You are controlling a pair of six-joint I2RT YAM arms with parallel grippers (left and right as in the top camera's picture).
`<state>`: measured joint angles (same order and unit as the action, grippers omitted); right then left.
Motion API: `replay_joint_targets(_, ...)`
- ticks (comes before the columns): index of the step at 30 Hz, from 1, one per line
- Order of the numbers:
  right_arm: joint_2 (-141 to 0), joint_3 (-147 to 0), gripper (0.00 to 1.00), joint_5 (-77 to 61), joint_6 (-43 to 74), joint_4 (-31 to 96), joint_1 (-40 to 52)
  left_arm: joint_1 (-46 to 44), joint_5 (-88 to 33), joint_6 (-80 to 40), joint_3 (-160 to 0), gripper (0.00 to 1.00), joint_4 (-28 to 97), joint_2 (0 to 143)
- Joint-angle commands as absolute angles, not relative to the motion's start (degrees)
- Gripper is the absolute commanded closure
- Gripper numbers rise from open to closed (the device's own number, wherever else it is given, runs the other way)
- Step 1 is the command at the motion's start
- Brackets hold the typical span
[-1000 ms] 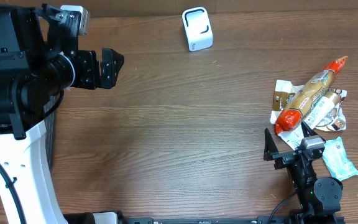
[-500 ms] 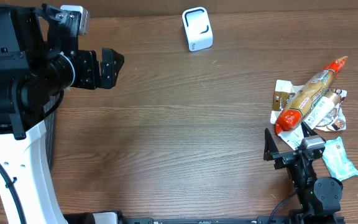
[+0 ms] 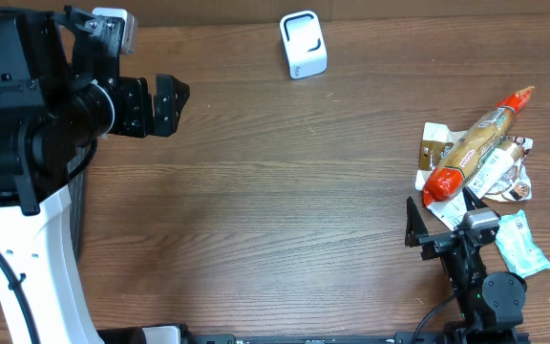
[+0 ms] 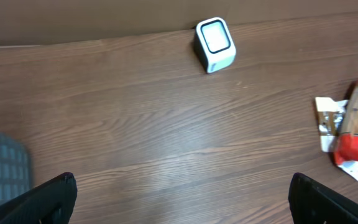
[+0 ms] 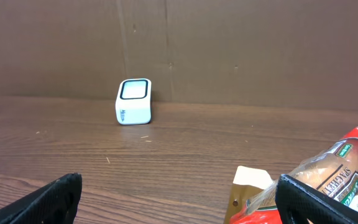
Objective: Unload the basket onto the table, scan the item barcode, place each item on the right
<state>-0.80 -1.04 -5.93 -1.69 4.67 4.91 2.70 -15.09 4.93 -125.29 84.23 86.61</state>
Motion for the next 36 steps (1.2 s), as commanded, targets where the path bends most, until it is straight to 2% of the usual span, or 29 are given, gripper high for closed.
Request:
replay_joint_targets(1, -0.2, -0.5, 0.0, -5.4, -1.5, 4.3, 5.1, 2.6, -12.5, 7.8, -124.4, 0.0, 83.9, 82.3)
replay_joint_targets(3, -0.2, -0.5, 0.0, -5.4, -1.5, 4.3, 5.1, 2.6, -12.6, 7.7, -120.0, 0.01, 81.2, 78.8)
replay_joint_targets(6, -0.2, -0.5, 0.0, -5.4, -1.5, 4.3, 5.1, 2.6, -13.6, 7.7, -107.9, 0.01, 70.6, 71.8)
replay_joint_targets(15, -0.2, -0.5, 0.0, -5.4, -1.5, 4.3, 5.1, 2.6, -14.7, 7.7, -56.4, 0.0, 27.1, 42.4)
replay_joint_targets(19, -0.2, -0.5, 0.0, -5.4, -1.5, 4.3, 5.1, 1.9, -14.6, 7.8, -37.3, 0.0, 13.8, 29.2)
replay_joint_targets(25, -0.2, -0.5, 0.0, -5.4, -1.5, 4.3, 5.1, -0.8, -14.4, 10.3, -22.4, 0.0, 5.5, 16.9)
replay_joint_targets(36, -0.2, -0.5, 0.0, -5.4, -1.5, 4.3, 5.1, -0.8, -8.3, 10.3, -10.6, 0.0, 5.0, 5.6)
